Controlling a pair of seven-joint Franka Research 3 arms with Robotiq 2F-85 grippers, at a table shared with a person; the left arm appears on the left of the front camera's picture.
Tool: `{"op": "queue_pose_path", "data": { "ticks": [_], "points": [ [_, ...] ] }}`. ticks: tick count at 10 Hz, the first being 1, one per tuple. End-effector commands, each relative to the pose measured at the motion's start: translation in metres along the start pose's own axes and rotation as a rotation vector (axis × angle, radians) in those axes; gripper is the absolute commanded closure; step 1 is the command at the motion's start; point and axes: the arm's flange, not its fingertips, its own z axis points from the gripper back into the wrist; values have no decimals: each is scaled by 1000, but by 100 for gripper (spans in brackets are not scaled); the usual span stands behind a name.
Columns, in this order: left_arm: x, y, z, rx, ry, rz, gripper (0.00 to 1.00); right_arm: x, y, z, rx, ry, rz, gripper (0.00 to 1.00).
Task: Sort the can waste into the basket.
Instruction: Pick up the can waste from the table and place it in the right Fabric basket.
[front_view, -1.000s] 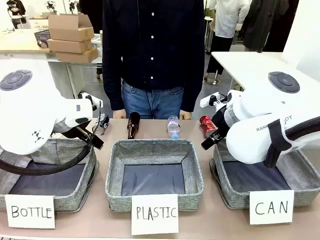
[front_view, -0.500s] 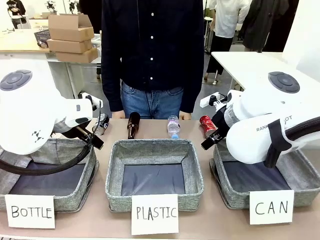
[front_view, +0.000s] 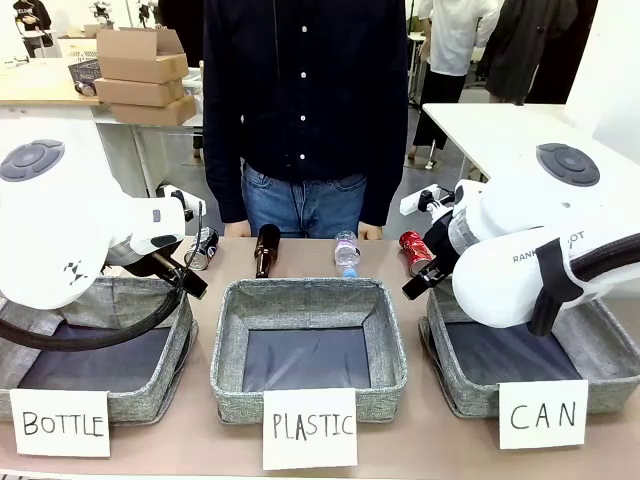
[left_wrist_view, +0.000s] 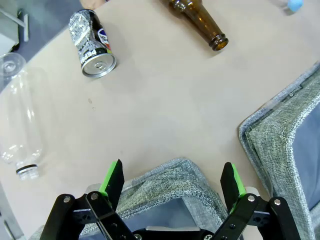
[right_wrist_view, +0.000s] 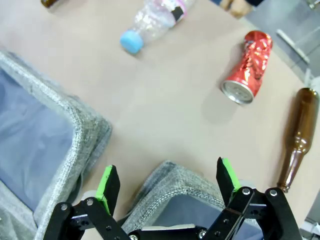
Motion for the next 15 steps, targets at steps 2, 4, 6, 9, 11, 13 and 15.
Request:
{"op": "queue_pose_path", "data": {
  "ticks": [2,4,6,9,11,13,15],
  "points": [
    [-7,-25,147,-44,-82,104,0,10,22,125,42,-61,-26,0],
    [-66,-45,206,-14,-119,46,0,-33,51,180,164,-1,77,0],
    [-88,-42,165,20,-117,24,0,24,42,150,109,-47,37,0],
    [20,-30,229,-295,-89,-26,0,17,41,187,328,-61,-128,0],
    [-16,35,246,-920,-230,150,0,-23,-19,218,911,-280,-661,0],
    [-58,84,213,-1178,-364,442,0,-88,-74,225,1124,-588,-991,0],
    [-68,89,191,-1243,-454,521,0,-112,-87,225,1122,-663,-1064,0]
  ]
}}
